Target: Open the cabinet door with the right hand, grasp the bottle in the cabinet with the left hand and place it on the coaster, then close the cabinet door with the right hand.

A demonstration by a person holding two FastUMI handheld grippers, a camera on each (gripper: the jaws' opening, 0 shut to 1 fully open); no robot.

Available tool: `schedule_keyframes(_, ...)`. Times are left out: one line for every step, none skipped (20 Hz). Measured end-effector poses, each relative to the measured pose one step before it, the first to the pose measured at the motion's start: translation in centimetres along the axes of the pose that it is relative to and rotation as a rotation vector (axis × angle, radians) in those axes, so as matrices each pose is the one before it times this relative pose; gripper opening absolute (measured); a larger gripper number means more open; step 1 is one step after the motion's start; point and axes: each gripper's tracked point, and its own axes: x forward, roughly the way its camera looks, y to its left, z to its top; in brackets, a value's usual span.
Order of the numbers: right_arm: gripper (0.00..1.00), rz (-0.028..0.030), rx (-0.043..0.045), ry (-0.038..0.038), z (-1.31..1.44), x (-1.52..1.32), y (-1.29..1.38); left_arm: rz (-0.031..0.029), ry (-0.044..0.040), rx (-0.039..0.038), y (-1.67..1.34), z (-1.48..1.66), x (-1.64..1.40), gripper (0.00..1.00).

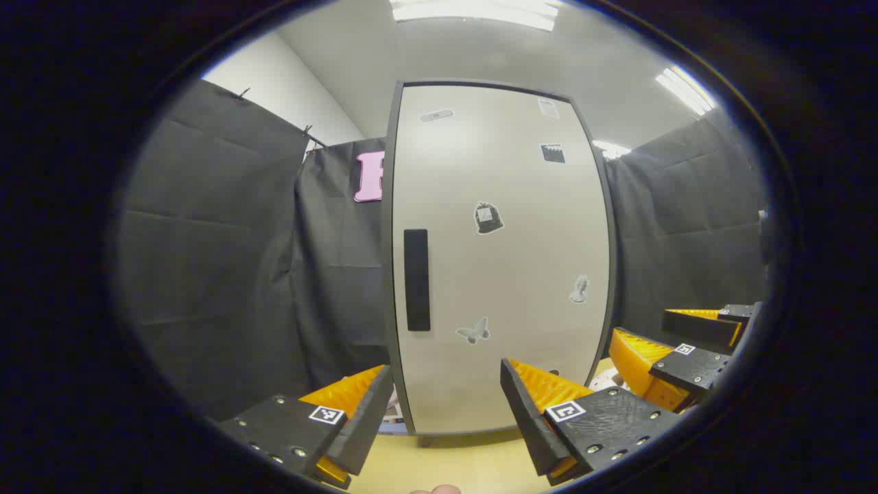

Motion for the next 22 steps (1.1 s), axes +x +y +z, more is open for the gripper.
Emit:
schedule_keyframes(0.96,0.00517,-0.00230,0.00375,-0.102,0.193,0.030,-0.00352,0.00235,-0.00404,-0.146,-0.019,0.111,0.90)
schedule_keyframes(0.96,-0.00331,-0.00652,0.00082,0.112,0.275,-0.094,-0.00330,0.00244,-0.00501,-0.066,0.044,0.167,0.90)
schedule_keyframes(0.96,0.00044,-0.00560,-0.00072,0.056,-0.076,0.027,0.00317,0.00230,0.00249,0.007,0.038,0.186,0.90)
schedule_keyframes(0.96,0.00178,-0.00491,0.00020,-0.043,-0.086,0.080,0.00157,0.00001,0.00130,0.102,0.019,0.122,0.90)
schedule_keyframes(0.96,0.00126,-0.00373,-0.00308,0.101,-0.065,0.001,-0.00278,0.00343,-0.00206,-0.014,-0.195,0.205,0.90)
schedule_keyframes(0.96,0.00055,-0.00325,-0.00116,-0.061,0.026,-0.065,0.00018,0.01012,-0.00169,0.040,-0.215,0.161,0.90)
schedule_keyframes(0.96,0.00229,-0.00096,-0.00174,0.129,-0.034,0.010,-0.00182,0.00769,-0.00457,0.003,-0.266,0.137,0.90)
schedule_keyframes(0.96,-0.00115,-0.00267,-0.00089,0.056,-0.024,-0.026,-0.00405,0.00526,-0.00800,0.015,-0.044,0.099,0.90)
schedule_keyframes(0.96,0.00168,-0.00259,0.00054,0.020,-0.025,0.011,-0.00503,-0.00239,-0.00757,-0.029,0.043,0.066,0.90)
schedule_keyframes(0.96,0.00721,-0.00172,-0.00379,0.083,-0.069,0.066,0.00288,-0.00220,-0.00223,0.140,0.076,0.065,0.90)
schedule_keyframes(0.96,0.00005,-0.00639,-0.00098,0.071,-0.024,-0.041,0.00494,-0.00005,0.00395,0.203,0.029,-0.033,0.94)
schedule_keyframes(0.96,0.00167,-0.00275,0.00032,-0.031,-0.054,-0.044,0.00111,0.00206,0.00256,0.081,-0.062,0.068,0.90)
schedule_keyframes(0.96,0.00342,0.00287,-0.00255,0.099,0.005,0.064,0.00061,0.00168,0.00073,-0.015,0.025,-0.069,0.90)
schedule_keyframes(0.96,-0.00196,-0.00004,-0.00190,-0.036,0.016,-0.025,-0.00011,0.00197,0.00078,0.036,-0.039,-0.018,0.90)
schedule_keyframes(0.96,-0.00039,-0.00175,-0.00253,0.035,0.075,0.003,-0.00017,0.00388,-0.00011,-0.013,-0.112,-0.080,0.90)
schedule_keyframes(0.96,-0.00084,-0.00248,-0.00151,-0.061,0.099,-0.032,-0.00052,0.00402,0.00017,-0.033,-0.040,-0.025,0.90)
schedule_keyframes(0.96,-0.00060,-0.00165,0.00023,-0.010,0.009,0.000,-0.00174,0.00207,-0.00018,-0.045,-0.029,0.028,0.90)
schedule_keyframes(0.96,0.00164,-0.00131,0.00162,-0.129,0.013,0.029,0.00049,0.00069,0.00148,-0.003,0.041,-0.035,0.90)
schedule_keyframes(0.96,-0.00079,-0.00138,0.00303,-0.107,0.030,0.012,0.00126,-0.00209,0.00257,0.030,0.024,-0.035,0.90)
schedule_keyframes(0.96,-0.00107,-0.00011,0.00066,0.015,-0.054,-0.044,-0.00053,-0.00263,0.00211,-0.015,0.158,0.006,0.90)
schedule_keyframes(0.96,-0.00103,-0.00111,0.00100,0.065,-0.016,0.010,0.00013,-0.00071,0.00249,0.000,-0.034,-0.058,0.90)
schedule_keyframes(0.96,-0.00343,-0.00081,0.00304,-0.115,0.078,-0.011,0.00029,-0.00015,0.00194,0.029,0.087,0.006,0.90)
